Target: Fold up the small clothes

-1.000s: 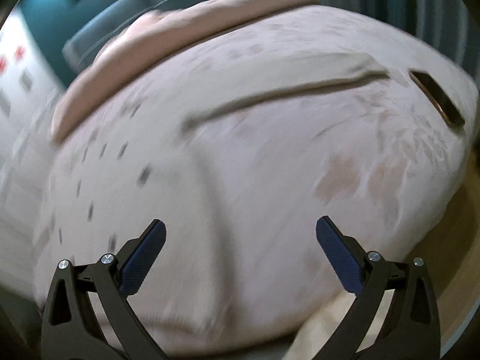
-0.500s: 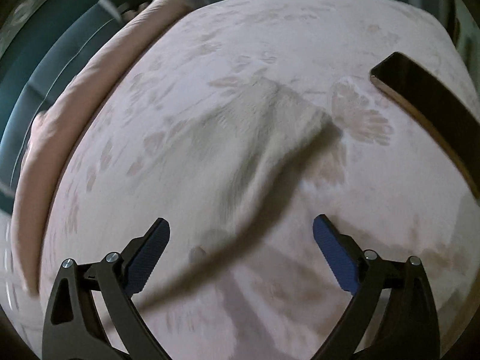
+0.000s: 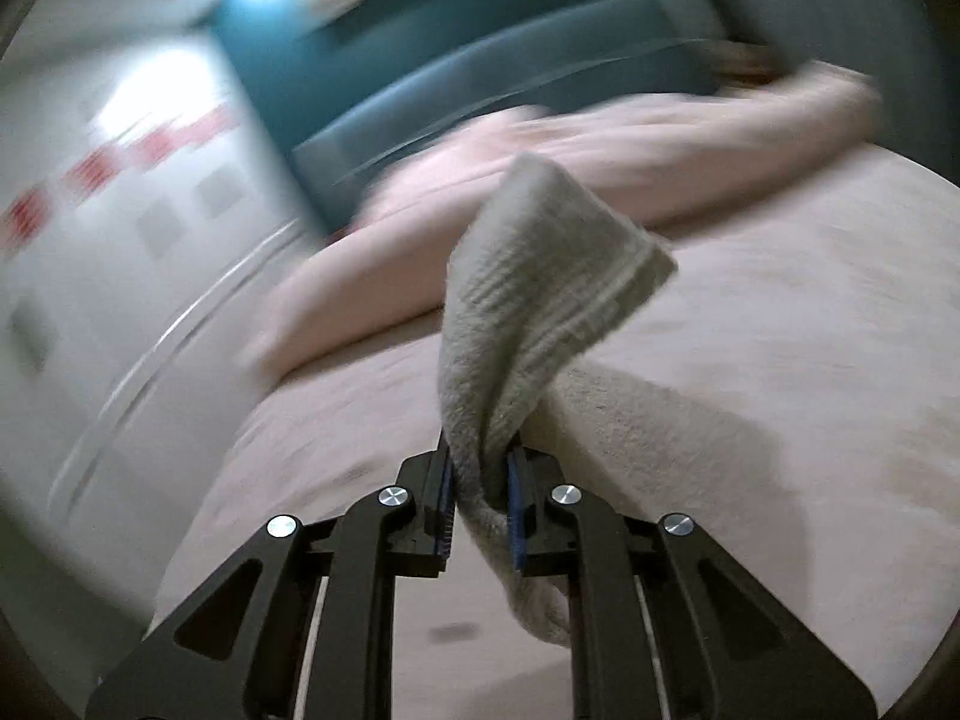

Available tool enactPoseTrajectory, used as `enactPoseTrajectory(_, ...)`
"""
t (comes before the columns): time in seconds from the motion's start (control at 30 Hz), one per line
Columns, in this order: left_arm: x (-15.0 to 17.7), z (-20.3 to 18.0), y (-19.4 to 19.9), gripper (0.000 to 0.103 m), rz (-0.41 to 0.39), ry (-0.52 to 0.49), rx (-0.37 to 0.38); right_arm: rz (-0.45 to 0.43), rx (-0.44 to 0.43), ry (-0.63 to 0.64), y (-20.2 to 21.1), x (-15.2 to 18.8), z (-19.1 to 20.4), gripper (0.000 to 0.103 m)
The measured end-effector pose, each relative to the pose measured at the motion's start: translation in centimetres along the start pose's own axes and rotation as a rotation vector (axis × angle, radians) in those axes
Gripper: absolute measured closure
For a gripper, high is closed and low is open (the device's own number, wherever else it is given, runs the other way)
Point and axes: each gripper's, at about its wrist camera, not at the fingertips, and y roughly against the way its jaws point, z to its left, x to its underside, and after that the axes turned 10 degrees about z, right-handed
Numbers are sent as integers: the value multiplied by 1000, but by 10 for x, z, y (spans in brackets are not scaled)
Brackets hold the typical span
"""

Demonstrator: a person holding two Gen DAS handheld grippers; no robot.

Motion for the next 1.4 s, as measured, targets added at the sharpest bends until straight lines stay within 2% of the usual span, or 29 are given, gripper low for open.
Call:
enactPoseTrajectory(0.07, -7, 5, 3, 8, -12, 33, 35, 90, -42, 110, -42, 24, 62, 82)
enactPoseTrajectory(0.1, -11, 7, 5, 8, -16, 47, 55, 153, -38, 173, -71, 45, 94, 69)
enactPoseTrajectory(0.13, -15, 9, 4, 8, -16, 55, 69, 200, -23, 216, -91, 62, 114, 64)
enactPoseTrajectory(0.2, -23, 15, 1, 8, -1, 67, 107, 281, 6, 267, -121, 99, 139, 64)
enactPoseTrajectory(0.27, -32, 21, -4, 8, 15, 88, 149, 316, 20, 254, -120, 124, 138, 63)
enactPoseTrajectory(0.37, -47, 32, -18, 8, 40, 144, 235, 311, 29, 148, -92, 142, 101, 48)
enactPoseTrajectory(0.47, -67, 38, -44, 8, 86, 224, 324, 301, 64, 14, -52, 161, 48, 46)
enactPoseTrajectory(0.57, -83, 38, -66, 8, 100, 296, 368, 284, 106, -117, -31, 164, -2, 45)
enactPoseTrajectory(0.67, -98, 37, -83, 8, 123, 351, 387, 263, 88, -269, -22, 158, -50, 42)
enactPoseTrajectory(0.73, -106, 36, -90, 10, 131, 374, 378, 247, 85, -321, -31, 149, -63, 40)
enactPoseTrajectory(0.8, -117, 33, -92, 21, 134, 395, 361, 240, 81, -367, -42, 139, -75, 38)
enactPoseTrajectory(0.83, -123, 30, -93, 41, 126, 388, 361, 241, 85, -381, -50, 134, -78, 40)
enactPoseTrajectory(0.87, -133, 23, -92, 72, 118, 359, 373, 241, 88, -390, -58, 129, -81, 48)
enactPoseTrajectory(0.9, -140, 21, -90, 89, 111, 329, 407, 239, 86, -395, -64, 122, -85, 72)
enactPoseTrajectory(0.93, -147, 16, -87, 98, 101, 303, 431, 224, 80, -399, -65, 116, -86, 96)
enactPoseTrajectory(0.97, -155, 11, -80, 99, 75, 287, 441, 161, 47, -400, -55, 103, -85, 96)
enactPoseTrajectory(1.0, -163, 7, -66, 99, 16, 267, 453, 90, 13, -390, -42, 98, -81, 96)
enactPoseTrajectory(1.07, -175, -4, -27, 99, -150, 199, 477, -53, -32, -350, -12, 88, -72, 96)
enactPoseTrajectory(1.1, -175, -6, -17, 99, -198, 183, 486, -125, -39, -330, 2, 90, -73, 97)
enactPoseTrajectory(1.13, -175, -7, -12, 98, -224, 175, 486, -143, -11, -328, 4, 94, -77, 96)
enactPoseTrajectory(1.17, -170, -9, -18, 97, -215, 163, 462, -109, 41, -337, -4, 102, -87, 96)
enactPoseTrajectory(1.23, -162, -16, -52, 96, -114, 134, 401, 127, 187, -418, -49, 128, -122, 97)
enactPoseTrajectory(1.27, -154, -17, -74, 97, -49, 123, 351, 177, 174, -446, -58, 142, -133, 99)
enactPoseTrajectory(1.3, -144, -18, -99, 97, 11, 114, 300, 143, 132, -454, -51, 145, -133, 98)
enactPoseTrajectory(1.33, -137, -17, -111, 97, 29, 116, 274, 130, 119, -457, -42, 145, -132, 95)
enactPoseTrajectory(1.4, -124, -12, -115, 90, -26, 125, 289, 136, 154, -453, -26, 144, -126, 93)
